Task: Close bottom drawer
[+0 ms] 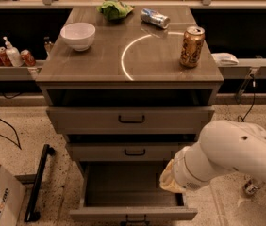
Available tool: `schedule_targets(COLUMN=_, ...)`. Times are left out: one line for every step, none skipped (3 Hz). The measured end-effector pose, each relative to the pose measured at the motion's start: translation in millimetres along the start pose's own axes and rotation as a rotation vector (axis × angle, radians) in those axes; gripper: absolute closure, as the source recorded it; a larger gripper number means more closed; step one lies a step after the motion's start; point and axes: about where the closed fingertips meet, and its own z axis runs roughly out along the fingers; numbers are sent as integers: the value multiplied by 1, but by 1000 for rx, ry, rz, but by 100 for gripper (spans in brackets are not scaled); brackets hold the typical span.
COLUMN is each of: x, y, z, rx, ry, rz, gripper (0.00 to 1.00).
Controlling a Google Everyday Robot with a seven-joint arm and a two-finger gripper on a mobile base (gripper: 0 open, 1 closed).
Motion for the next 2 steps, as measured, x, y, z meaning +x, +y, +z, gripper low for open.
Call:
schedule_targets(x=18, y=2, z=58, rx=-39, ry=-33, rz=18, gripper=100)
schedule_targets(x=37, y=0, z=100, rx=-80, ry=-91, rz=37, gripper=100)
